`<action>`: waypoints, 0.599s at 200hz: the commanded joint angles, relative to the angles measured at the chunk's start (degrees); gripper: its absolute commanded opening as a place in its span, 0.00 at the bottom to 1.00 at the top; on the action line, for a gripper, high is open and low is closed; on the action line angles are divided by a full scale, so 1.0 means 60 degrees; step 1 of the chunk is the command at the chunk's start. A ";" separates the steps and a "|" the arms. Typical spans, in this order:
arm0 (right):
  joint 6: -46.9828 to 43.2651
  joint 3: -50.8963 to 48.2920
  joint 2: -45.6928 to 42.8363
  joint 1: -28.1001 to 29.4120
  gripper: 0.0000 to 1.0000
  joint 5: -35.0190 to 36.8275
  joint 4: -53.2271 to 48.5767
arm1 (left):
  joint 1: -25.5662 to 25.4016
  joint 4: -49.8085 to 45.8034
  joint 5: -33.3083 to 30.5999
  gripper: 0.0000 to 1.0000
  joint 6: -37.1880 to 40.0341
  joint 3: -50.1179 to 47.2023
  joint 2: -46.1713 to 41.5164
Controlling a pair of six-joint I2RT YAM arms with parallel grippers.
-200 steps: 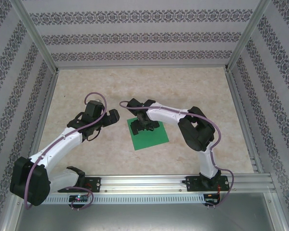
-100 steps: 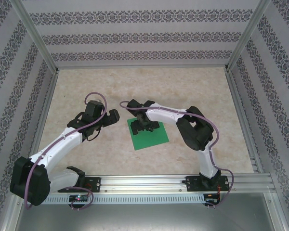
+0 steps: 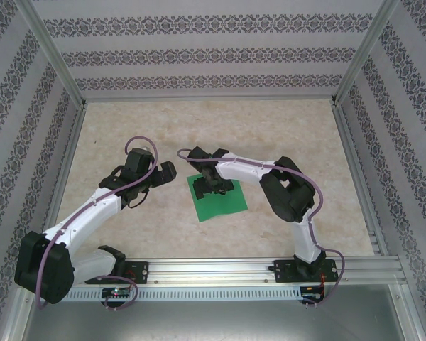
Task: Fold a paper plane with a square sheet of paper (pick it up from the middle)
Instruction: Fold the square sheet of paper in half at the center of the table.
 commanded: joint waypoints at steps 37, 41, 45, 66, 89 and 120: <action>0.0068 -0.0191 0.0017 -0.0065 0.83 -0.0277 0.0158 | -0.0139 0.0069 0.0111 1.00 0.0178 0.0264 -0.0092; 0.0071 -0.0163 -0.0025 -0.0063 0.82 -0.0284 0.0134 | -0.0138 0.0069 0.0110 1.00 0.0172 0.0265 -0.0111; 0.0078 -0.0130 -0.0073 -0.0063 0.81 -0.0288 0.0122 | -0.0129 0.0073 0.0107 1.00 0.0170 0.0264 -0.0110; 0.0087 0.0012 -0.0355 -0.0092 0.72 -0.0366 0.0095 | -0.0137 0.0069 0.0129 1.00 0.0148 0.0306 -0.0105; 0.0184 0.0072 -0.0786 -0.0092 0.65 -0.0387 0.0185 | -0.0127 0.0036 0.0136 1.00 0.0178 0.0341 -0.0105; 0.0521 -0.0086 -0.1495 -0.0163 0.52 -0.0701 0.0659 | -0.0138 -0.0004 0.0103 1.00 0.0185 0.0352 -0.0157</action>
